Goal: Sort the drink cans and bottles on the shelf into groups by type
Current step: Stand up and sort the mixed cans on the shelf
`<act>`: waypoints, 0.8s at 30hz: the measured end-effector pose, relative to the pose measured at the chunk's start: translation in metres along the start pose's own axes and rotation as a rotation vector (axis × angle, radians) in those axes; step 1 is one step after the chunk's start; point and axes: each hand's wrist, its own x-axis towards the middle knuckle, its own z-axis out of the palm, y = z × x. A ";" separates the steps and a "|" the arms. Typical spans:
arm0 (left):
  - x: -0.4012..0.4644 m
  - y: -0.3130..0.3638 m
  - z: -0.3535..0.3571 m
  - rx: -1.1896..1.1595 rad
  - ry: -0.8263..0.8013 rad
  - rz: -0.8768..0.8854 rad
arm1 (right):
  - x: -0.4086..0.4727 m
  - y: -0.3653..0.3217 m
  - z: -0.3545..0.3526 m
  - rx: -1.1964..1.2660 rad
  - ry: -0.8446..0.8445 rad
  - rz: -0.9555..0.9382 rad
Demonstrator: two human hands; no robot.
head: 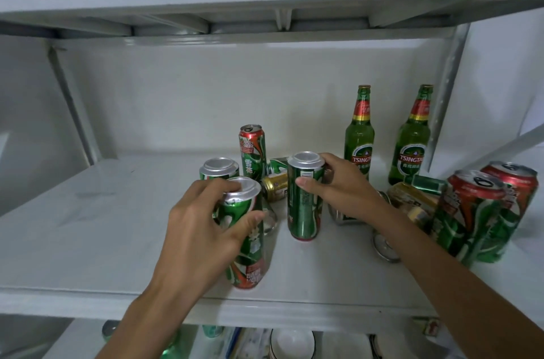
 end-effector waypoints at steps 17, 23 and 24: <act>0.002 -0.046 -0.027 0.232 0.103 -0.096 | -0.015 -0.020 0.012 -0.051 0.085 0.040; 0.007 -0.060 -0.033 0.147 0.065 -0.142 | -0.016 -0.017 0.008 0.026 0.022 0.091; 0.008 -0.061 -0.034 0.125 0.046 -0.150 | -0.016 -0.016 0.007 0.034 0.007 0.088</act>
